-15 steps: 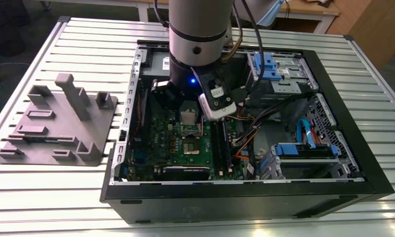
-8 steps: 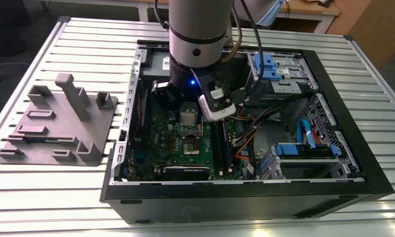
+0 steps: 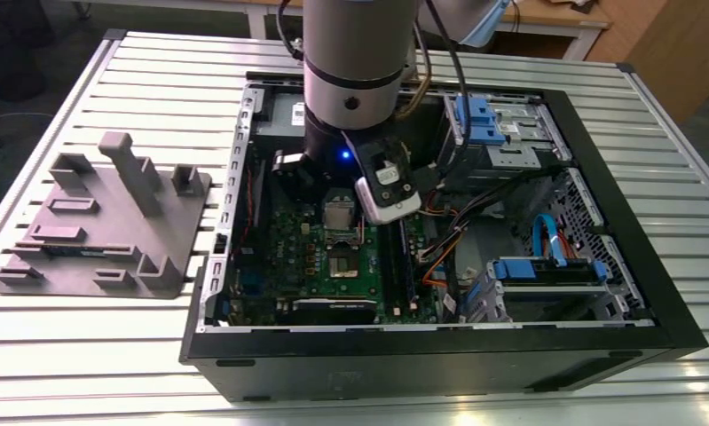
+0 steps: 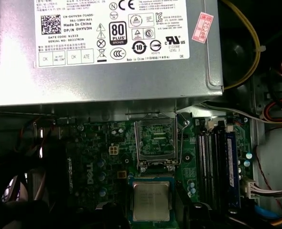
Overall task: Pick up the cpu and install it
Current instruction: 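Place the cpu into insertion slot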
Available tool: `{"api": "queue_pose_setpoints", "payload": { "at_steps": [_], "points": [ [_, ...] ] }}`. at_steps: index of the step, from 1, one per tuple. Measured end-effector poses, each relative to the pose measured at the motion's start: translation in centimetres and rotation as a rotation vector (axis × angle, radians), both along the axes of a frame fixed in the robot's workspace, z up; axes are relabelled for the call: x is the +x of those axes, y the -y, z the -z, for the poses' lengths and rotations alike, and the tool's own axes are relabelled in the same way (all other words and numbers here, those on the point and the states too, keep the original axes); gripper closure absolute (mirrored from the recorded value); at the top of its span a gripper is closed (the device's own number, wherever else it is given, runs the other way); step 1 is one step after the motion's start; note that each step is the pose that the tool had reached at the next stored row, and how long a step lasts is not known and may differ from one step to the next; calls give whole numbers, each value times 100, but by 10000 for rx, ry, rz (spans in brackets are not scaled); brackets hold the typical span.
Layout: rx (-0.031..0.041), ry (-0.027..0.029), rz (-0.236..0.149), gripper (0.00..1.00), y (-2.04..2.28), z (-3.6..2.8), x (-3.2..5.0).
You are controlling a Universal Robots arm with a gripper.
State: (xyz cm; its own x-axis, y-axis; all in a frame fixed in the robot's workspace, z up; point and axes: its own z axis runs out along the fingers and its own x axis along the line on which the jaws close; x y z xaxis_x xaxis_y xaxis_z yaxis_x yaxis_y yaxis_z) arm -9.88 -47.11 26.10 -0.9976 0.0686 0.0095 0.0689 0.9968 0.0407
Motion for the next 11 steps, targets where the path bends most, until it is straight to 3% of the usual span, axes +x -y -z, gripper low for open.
{"api": "queue_pose_setpoints", "payload": {
  "at_steps": [7,11],
  "points": [
    [6,6,1,53,4,78,-2],
    [10,6,1,53,32,136,-2]
  ]
}}
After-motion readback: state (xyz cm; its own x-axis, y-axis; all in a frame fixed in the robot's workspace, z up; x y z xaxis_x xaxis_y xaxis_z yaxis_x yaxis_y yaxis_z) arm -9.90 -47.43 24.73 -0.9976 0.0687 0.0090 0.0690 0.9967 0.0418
